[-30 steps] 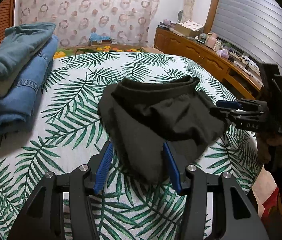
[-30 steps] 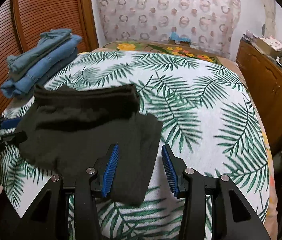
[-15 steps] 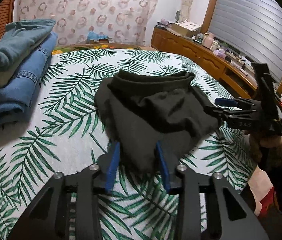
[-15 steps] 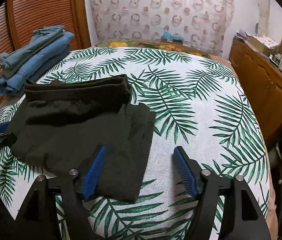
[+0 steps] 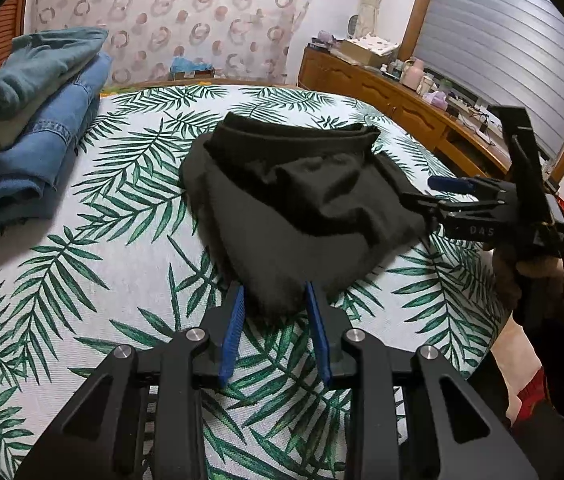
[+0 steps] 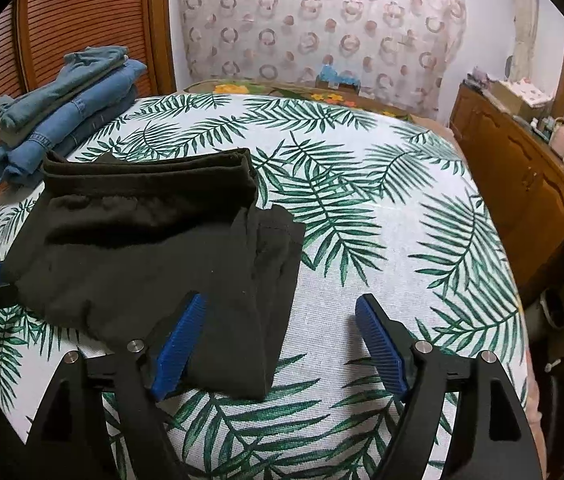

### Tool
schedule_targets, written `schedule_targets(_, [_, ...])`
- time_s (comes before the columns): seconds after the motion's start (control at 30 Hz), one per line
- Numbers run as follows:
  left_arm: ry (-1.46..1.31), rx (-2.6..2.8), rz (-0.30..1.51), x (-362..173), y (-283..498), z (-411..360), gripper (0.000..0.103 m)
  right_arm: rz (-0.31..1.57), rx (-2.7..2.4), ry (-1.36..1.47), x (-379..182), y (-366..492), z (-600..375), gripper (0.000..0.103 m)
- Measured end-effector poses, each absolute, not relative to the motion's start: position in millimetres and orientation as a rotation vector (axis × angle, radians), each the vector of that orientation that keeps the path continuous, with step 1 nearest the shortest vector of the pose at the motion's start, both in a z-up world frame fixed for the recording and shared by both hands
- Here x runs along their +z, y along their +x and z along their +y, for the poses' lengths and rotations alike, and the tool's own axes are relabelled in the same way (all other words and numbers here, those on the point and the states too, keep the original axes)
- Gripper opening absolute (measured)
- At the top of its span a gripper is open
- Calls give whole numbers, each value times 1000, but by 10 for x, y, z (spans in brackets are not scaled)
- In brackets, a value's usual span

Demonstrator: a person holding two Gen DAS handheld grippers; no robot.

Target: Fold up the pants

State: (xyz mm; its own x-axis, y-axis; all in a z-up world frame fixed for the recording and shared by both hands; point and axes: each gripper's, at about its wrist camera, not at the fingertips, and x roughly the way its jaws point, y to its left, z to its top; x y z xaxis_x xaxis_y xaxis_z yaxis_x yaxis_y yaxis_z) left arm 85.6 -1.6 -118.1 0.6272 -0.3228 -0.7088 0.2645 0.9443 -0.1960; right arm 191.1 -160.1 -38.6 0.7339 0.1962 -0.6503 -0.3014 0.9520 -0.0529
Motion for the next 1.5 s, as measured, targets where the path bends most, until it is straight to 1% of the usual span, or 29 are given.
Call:
schedule_targets(0.1, [-61, -333, 822, -1182, 846, -36, 32, 672, 249, -198, -378, 1863, -1549, 79])
schedule_targets(0.17, [-37, -326, 824, -1188, 841, -62, 20, 669, 259, -203, -373, 1847, -1532, 79])
schedule_targets(0.27, [-24, -320, 814, -1175, 832, -71, 13, 705, 279, -159, -378, 1893, -1609, 79])
schedule_targets(0.4, [-47, -320, 788, -1108, 804, -30, 12, 728, 322, -79, -358, 1879, -1766, 68])
schedule_targets(0.43, [-50, -318, 781, -1090, 797, -23, 12, 731, 336, -66, -353, 1848, -1800, 64])
schedule_targets(0.47, [-52, -320, 778, -1080, 792, -21, 12, 733, 348, -60, -347, 1818, -1818, 62])
schedule_targets(0.57, [-56, -318, 770, -1058, 788, -19, 11, 731, 374, -61, -322, 1701, -1844, 56])
schedule_targets(0.73, [-65, -319, 764, -1046, 787, -3, 11, 747, 400, -93, -362, 1612, -1824, 40])
schedule_targets(0.77, [-66, -320, 763, -1044, 787, -2, 11, 750, 403, -96, -373, 1616, -1822, 38])
schedule_targets(0.87, [-68, -319, 759, -1037, 780, 1, 10, 754, 430, -75, -377, 1621, -1824, 27])
schedule_targets(0.93, [-73, -315, 750, -1021, 772, 15, 9, 753, 447, -67, -371, 1620, -1832, 16])
schedule_targets(1.0, [-76, -308, 737, -997, 762, 30, 9, 739, 447, -67, -354, 1607, -1847, 10])
schedule_targets(1.1, [-86, -307, 718, -960, 731, 53, 8, 713, 424, -52, -299, 1589, -1917, 7])
schedule_targets(1.17, [-92, -298, 706, -927, 722, 74, 8, 690, 411, -41, -249, 1517, -1960, 2])
schedule_targets(1.3, [-100, -312, 708, -884, 710, 104, 8, 683, 408, -25, -214, 1434, -2027, 2])
schedule_targets(1.5, [-86, -318, 712, -816, 655, 100, 8, 680, 413, -73, -210, 1323, -1933, 2])
